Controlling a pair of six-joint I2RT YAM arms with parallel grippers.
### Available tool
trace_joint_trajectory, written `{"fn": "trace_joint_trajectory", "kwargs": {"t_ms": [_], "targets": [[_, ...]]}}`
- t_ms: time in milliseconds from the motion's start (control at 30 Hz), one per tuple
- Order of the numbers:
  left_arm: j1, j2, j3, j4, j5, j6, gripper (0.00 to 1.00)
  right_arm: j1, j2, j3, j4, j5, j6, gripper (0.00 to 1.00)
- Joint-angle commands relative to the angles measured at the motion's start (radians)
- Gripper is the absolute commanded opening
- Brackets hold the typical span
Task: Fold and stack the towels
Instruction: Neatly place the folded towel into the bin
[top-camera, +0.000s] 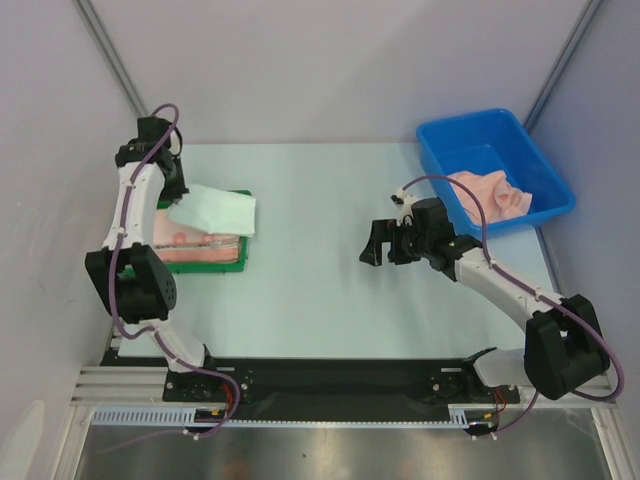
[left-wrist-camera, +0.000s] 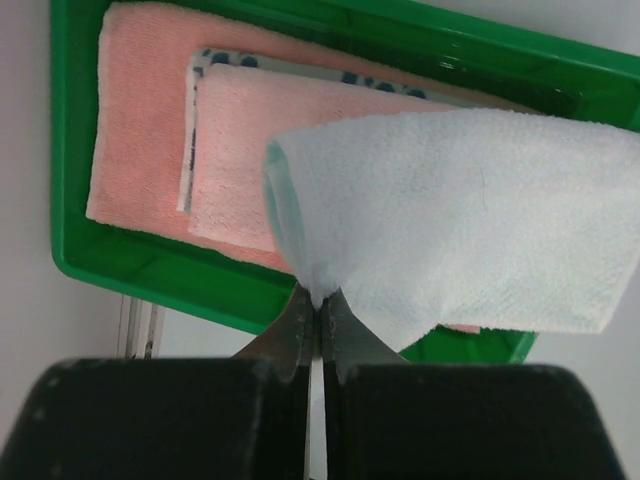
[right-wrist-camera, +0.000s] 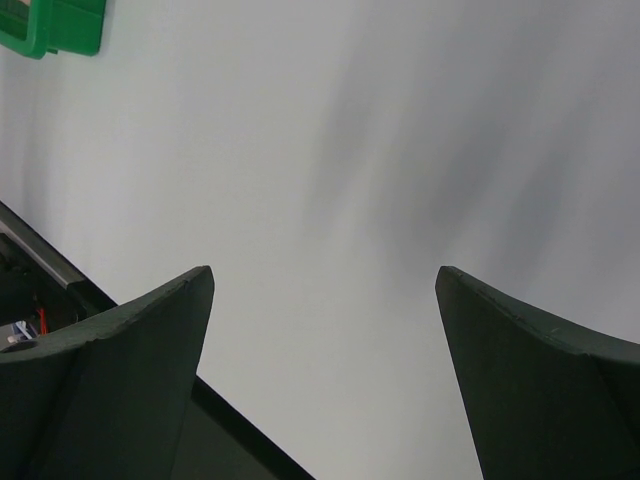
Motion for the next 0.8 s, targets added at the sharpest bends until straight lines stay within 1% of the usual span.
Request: {"fn": "trace_joint_trajectory", "kwargs": {"t_ms": [0,67,167,267,300,367,433,467,500,567,600,633,667,700,733,767], "targets": [[0.057,-0.02,-0.06,0.115,-0.013,0.024,0.0,-0.003,0.024,0.054,0.029,-0.013,-0.024,1.0],[0.08,0.012,-0.071,0.143,-0.017,0.028,0.0,-0.003,0.035,0.058,0.032,-0.013,-0.027,1.0],[0.102,0.073,-0.073,0.158,-0.085,0.03,0.0,-0.005,0.062,0.07,0.037,-0.015,-0.038,1.0],[0.129,0.114,-0.058,0.18,-0.094,0.024,0.0,-0.005,0.094,0.087,0.03,-0.016,-0.053,1.0],[0.132,0.127,-0.05,0.192,-0.102,0.021,0.0,-0.006,0.102,0.087,0.03,-0.01,-0.058,1.0],[0.134,0.183,-0.021,0.186,-0.125,0.024,0.04,-0.008,0.121,0.091,0.038,-0.01,-0.055,1.0],[0.137,0.232,0.037,0.16,-0.166,0.018,0.05,-0.009,0.133,0.096,0.047,-0.022,-0.046,1.0],[0.138,0.254,0.062,0.119,-0.239,0.008,0.11,-0.008,0.142,0.096,0.052,-0.028,-0.038,1.0],[0.14,0.285,0.089,0.108,-0.275,-0.014,0.14,-0.009,0.147,0.101,0.056,-0.036,-0.035,1.0],[0.143,0.297,0.103,0.083,-0.338,-0.03,0.28,-0.008,0.153,0.11,0.058,-0.044,-0.029,1.0],[0.145,0.303,0.123,0.077,-0.396,-0.056,0.29,-0.006,0.156,0.111,0.058,-0.044,-0.027,1.0],[0.146,0.299,0.128,0.079,-0.378,-0.061,0.31,-0.006,0.156,0.122,0.05,-0.036,-0.027,1.0],[0.149,0.291,0.127,0.094,-0.348,-0.065,0.45,-0.006,0.157,0.13,0.046,-0.032,-0.027,1.0],[0.149,0.285,0.127,0.1,-0.28,-0.071,0.61,-0.006,0.154,0.136,0.04,-0.027,-0.026,1.0],[0.149,0.276,0.127,0.1,-0.236,-0.074,0.66,-0.006,0.151,0.151,0.027,-0.022,-0.026,1.0],[0.146,0.271,0.127,0.099,-0.196,-0.07,0.74,-0.006,0.148,0.16,0.017,-0.013,-0.023,1.0]]}}
